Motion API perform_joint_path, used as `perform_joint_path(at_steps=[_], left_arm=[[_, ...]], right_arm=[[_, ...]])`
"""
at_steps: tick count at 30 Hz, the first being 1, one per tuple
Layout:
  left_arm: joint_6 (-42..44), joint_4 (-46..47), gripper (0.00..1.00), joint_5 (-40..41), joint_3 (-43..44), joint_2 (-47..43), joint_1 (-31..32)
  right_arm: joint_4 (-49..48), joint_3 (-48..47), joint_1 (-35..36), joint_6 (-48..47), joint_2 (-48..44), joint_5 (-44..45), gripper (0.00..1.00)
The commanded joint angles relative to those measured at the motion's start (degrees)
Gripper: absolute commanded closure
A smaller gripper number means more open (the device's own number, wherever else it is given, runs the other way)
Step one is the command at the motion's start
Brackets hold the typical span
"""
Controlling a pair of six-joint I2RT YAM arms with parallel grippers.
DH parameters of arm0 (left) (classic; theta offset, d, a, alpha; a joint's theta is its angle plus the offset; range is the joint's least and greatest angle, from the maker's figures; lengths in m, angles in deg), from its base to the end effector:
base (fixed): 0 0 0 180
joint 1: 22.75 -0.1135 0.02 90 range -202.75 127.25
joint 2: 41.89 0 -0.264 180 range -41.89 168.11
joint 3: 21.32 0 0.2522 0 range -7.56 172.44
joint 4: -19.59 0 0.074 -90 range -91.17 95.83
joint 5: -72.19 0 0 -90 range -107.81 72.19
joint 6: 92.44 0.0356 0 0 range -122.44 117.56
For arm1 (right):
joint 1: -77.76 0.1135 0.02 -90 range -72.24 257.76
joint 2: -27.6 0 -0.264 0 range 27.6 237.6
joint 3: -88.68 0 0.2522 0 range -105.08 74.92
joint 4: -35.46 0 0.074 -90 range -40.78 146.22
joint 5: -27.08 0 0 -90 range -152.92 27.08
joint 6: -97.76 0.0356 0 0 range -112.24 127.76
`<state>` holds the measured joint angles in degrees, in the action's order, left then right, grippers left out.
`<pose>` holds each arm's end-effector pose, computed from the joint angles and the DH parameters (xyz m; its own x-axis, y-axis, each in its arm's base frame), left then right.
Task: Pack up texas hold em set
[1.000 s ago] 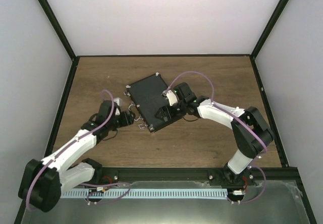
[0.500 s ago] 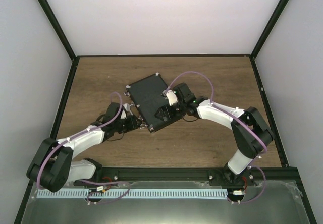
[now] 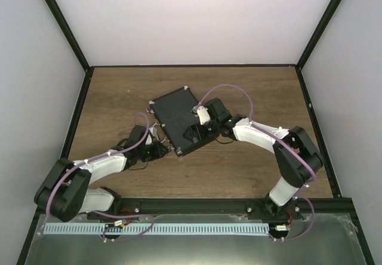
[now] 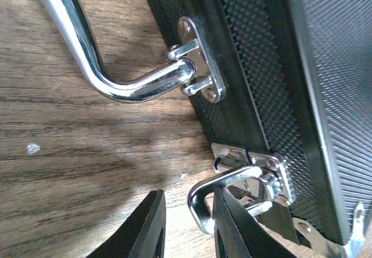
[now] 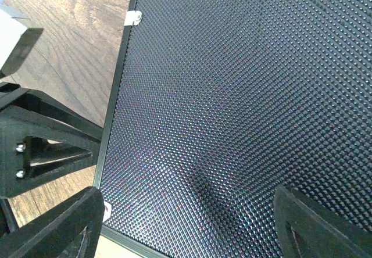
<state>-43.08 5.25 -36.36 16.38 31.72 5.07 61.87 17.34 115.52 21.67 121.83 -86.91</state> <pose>0.1881 -0.1121 0.1360 -0.9213 -0.2120 -0.3259 0.0294 0.7979 -0.6021 0.2609 0.2204 0.1979 -0.7667 -0.3160 -0.5589 -0.6024 0.6551 0.4560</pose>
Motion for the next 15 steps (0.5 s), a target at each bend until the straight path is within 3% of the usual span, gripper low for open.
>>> perform_joint_path(at_steps=[1,12,15], left_arm=[[0.0,2.8,0.74,-0.4,-0.2,2.8,1.1],[-0.8,6.5,0.75,0.2,0.0,6.6,2.8],[-0.7,7.5,0.8,0.8,-0.2,7.0,2.8]], right_arm=[[-0.2,0.8,0.5,0.2,0.5,1.1,0.18],[-0.8,1.4,0.5,0.8,0.9,0.8,0.18],[-0.7,1.4,0.5,0.8,0.9,1.0,0.18]])
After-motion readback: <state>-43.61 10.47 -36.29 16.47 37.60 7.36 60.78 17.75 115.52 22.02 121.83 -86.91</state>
